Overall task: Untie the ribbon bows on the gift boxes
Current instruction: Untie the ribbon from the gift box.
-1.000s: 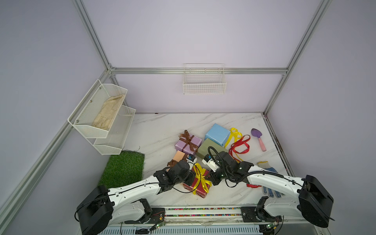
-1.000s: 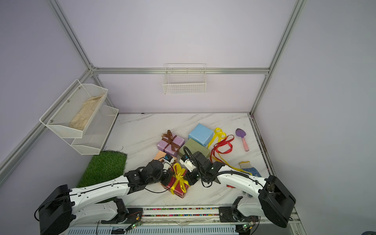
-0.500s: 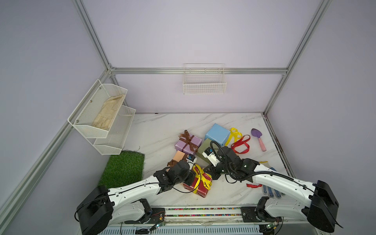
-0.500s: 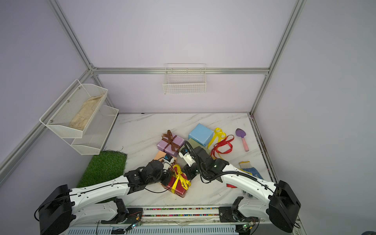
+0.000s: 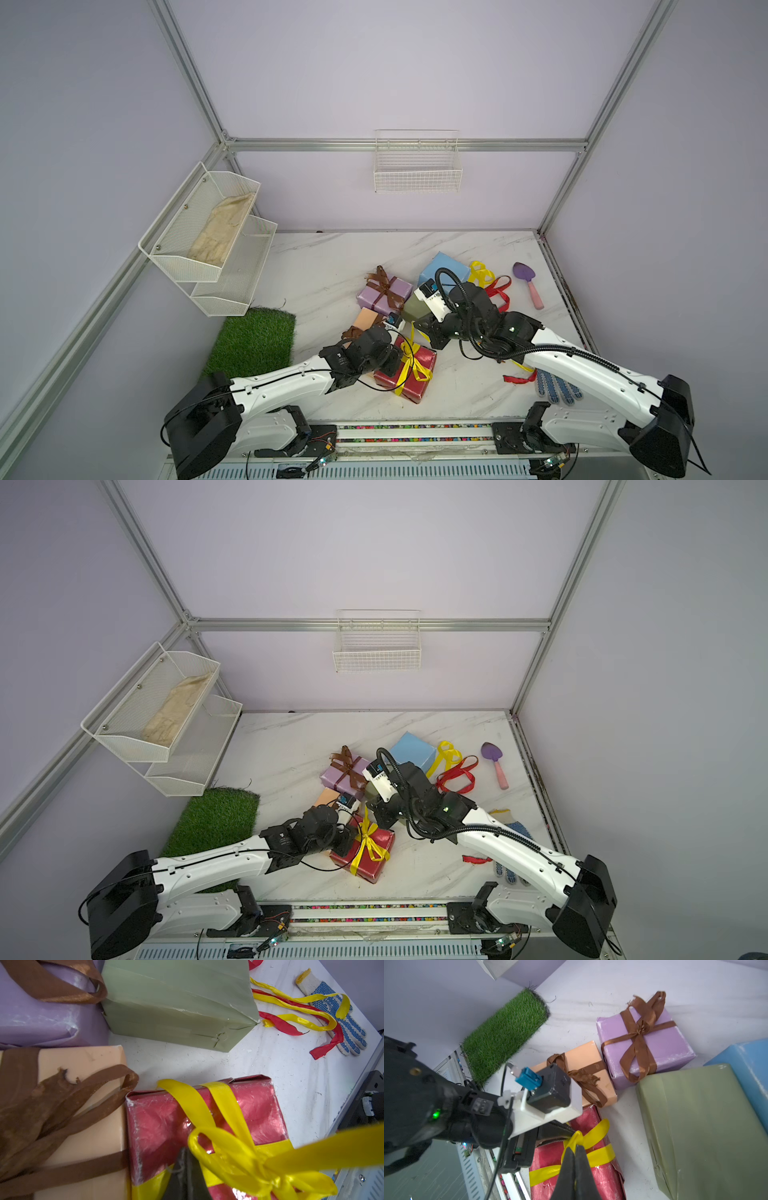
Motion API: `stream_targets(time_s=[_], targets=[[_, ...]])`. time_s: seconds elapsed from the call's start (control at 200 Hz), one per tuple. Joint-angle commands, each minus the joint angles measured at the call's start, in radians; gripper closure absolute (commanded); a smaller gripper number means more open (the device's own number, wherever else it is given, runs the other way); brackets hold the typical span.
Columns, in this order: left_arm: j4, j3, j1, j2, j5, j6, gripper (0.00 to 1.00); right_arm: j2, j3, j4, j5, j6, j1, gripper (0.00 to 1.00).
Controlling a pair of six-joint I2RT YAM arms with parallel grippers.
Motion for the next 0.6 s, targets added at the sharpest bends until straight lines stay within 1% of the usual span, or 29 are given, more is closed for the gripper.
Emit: stream_targets(time_s=[0.0,0.32,0.595], targets=[[-0.062,0.027,-0.002,0.031,-0.011,0.018,0.99,-0.029,0.051,-0.043,0.046,-0.046,0.001,1.00],[-0.061,0.021,-0.002,0.020,-0.015,0.015,0.99,-0.056,0.128,-0.081,0.143,-0.115,0.002,1.00],[-0.056,0.011,-0.002,0.016,-0.020,0.014,0.99,-0.064,0.190,-0.100,0.212,-0.148,0.002,1.00]])
